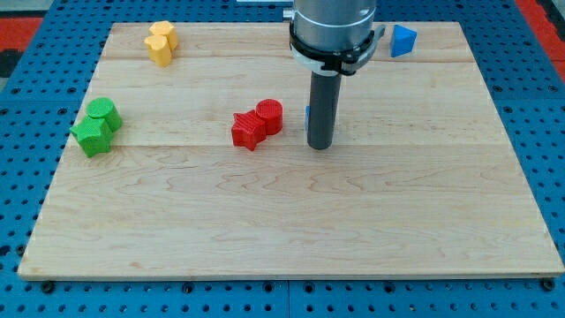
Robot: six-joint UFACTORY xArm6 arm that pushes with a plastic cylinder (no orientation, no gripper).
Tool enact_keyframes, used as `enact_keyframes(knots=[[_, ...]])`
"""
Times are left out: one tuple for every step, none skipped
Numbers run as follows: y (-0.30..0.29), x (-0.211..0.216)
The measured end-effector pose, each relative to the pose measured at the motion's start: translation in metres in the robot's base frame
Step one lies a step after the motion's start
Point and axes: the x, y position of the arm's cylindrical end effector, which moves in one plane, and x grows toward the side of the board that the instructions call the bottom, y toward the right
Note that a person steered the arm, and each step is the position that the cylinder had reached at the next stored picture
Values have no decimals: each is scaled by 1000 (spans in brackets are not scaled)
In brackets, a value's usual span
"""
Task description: Move the blue cube closer to blue triangle
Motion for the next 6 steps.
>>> enact_keyframes(knots=[[-15,-31],[-2,-95],[19,-165],[-10,-182],[5,-204],[71,-209]])
